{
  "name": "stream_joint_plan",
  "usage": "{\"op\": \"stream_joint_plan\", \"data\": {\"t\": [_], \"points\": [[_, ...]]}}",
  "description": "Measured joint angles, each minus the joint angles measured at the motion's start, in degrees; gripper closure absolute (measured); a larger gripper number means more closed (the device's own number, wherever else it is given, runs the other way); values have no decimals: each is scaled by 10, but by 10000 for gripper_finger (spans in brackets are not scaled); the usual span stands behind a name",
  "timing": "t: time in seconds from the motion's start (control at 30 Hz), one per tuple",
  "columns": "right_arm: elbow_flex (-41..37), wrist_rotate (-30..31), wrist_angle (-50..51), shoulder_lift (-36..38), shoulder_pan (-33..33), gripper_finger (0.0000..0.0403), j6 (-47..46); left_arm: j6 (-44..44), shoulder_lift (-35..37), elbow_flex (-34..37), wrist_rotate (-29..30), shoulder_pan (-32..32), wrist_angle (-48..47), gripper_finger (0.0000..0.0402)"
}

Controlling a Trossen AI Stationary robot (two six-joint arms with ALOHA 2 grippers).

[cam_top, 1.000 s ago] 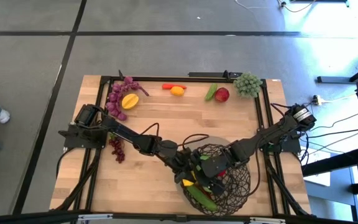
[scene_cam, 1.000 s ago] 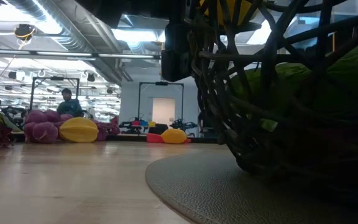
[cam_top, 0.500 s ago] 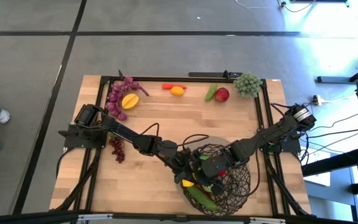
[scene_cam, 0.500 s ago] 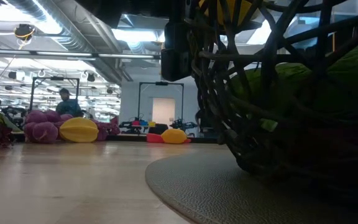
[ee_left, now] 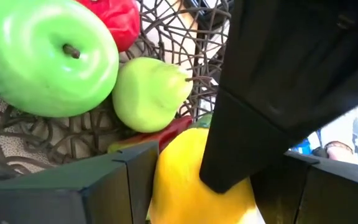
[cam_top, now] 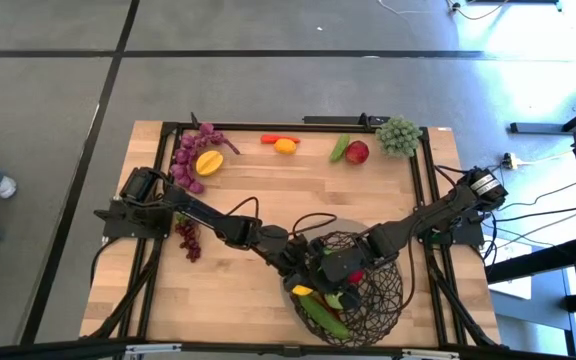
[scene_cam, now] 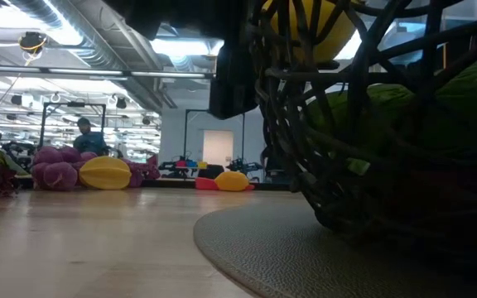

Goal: Build produce basket
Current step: Put the bottom yellow lemon into the wire basket

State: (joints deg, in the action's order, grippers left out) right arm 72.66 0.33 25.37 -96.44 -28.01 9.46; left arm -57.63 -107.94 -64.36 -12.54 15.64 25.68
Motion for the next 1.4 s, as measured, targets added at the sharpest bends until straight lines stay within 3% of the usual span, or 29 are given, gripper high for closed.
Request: {"op": "stream_joint_plan", "data": {"t": [0.37,0.77,0.97,1.4], "points": [[-1,-47,40,0,-2,227,-34,-4,1,0,-16,0,-5,205],[-1,-40,40,0,7,226,-78,-34,2,1,-20,-1,-6,205],[-1,3,33,0,9,226,-63,-33,2,1,-27,-1,-5,205],[-1,-20,-20,-2,9,226,-32,-34,1,2,-37,-11,-6,205]]}}
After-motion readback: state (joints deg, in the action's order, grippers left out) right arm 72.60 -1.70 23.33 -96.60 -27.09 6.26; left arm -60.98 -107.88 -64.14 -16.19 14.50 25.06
